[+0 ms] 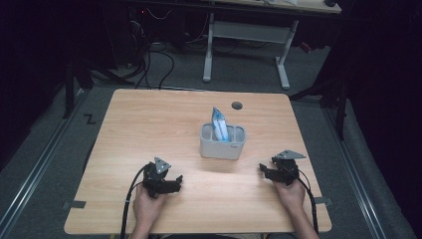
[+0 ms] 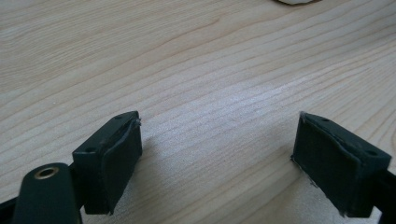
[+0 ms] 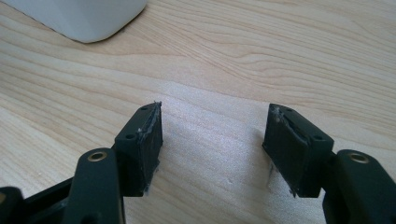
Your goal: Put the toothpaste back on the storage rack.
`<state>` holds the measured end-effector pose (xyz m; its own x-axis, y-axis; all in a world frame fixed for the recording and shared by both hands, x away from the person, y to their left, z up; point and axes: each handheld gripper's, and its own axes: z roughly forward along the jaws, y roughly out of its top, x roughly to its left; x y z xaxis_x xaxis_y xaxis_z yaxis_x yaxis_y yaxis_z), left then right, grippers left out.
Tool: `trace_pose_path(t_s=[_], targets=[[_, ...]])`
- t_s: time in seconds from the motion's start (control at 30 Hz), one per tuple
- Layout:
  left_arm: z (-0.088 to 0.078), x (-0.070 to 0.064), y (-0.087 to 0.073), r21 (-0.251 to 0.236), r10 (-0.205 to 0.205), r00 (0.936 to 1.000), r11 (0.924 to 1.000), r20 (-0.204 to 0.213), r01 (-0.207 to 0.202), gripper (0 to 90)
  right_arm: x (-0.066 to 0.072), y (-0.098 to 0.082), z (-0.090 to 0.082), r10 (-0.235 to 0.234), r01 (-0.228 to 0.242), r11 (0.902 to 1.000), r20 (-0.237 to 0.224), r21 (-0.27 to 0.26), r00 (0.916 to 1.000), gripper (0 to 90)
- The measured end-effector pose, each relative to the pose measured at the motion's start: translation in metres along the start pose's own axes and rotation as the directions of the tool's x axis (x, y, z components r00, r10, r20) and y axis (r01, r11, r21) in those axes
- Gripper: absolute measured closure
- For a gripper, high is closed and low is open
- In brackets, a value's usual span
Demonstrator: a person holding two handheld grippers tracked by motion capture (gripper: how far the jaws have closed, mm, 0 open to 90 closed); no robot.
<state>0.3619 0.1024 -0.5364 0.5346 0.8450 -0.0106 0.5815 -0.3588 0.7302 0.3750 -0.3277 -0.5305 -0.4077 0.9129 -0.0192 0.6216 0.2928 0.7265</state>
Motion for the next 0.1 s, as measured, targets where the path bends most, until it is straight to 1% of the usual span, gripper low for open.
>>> trace_pose_path(t_s=[0.1], targets=[[0.0001,0.0000,0.0001,0.000,-0.001,1.0000,1.0000,0.000,0.001,15.8,-0.0001,0.0000,0.0001,-0.002,0.002,1.0000,-0.001,0.000,1.0000,36.9]])
